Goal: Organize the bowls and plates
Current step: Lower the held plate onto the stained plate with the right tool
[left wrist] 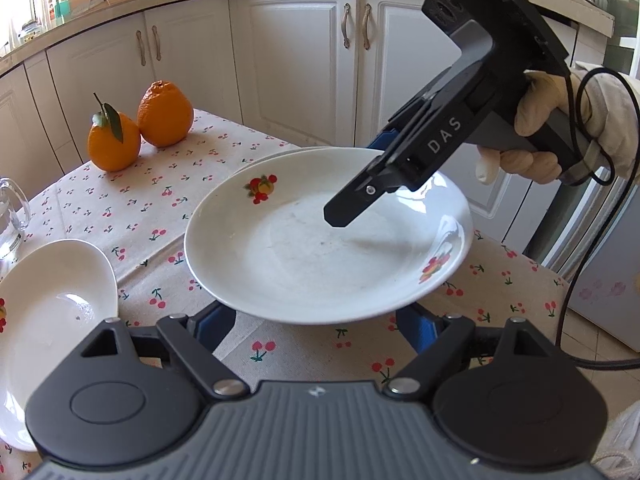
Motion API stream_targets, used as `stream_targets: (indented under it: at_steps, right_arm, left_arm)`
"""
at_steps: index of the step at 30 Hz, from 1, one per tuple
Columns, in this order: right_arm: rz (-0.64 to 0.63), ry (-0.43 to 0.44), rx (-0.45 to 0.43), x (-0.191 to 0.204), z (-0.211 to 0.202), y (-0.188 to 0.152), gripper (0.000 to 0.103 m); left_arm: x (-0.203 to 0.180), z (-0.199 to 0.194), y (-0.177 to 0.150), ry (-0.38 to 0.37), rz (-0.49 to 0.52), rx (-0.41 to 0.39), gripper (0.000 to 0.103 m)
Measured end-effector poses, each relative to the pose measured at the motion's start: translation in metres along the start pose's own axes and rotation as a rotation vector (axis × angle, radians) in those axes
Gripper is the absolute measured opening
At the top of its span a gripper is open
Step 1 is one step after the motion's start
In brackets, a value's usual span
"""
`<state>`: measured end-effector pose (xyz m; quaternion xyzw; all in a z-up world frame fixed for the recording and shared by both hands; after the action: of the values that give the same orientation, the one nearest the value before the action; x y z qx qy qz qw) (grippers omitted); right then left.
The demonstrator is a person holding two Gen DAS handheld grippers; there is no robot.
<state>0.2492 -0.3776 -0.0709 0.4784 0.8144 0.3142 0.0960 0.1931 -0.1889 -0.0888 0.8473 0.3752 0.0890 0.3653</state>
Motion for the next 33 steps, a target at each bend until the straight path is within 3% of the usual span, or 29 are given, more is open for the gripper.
stream_targets:
  at_steps: [33]
  right_arm:
    - [0.056,-0.047,-0.028,0.014,-0.030,-0.019,0.087]
  left_arm:
    - [0.006,0.005,0.000,-0.044,-0.030,-0.020,0.090]
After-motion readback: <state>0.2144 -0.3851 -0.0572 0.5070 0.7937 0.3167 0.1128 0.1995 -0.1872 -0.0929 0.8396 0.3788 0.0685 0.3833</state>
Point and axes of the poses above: each gripper's, at about its wrist camera, not at the fingertips, and z roughly the way its jaws point, x to its left, y to its top, the point moved 4 cm from there along z, roughly the way its jaws point, and after that the axes turned 12 degrees about -z, right-handed, at the moved point
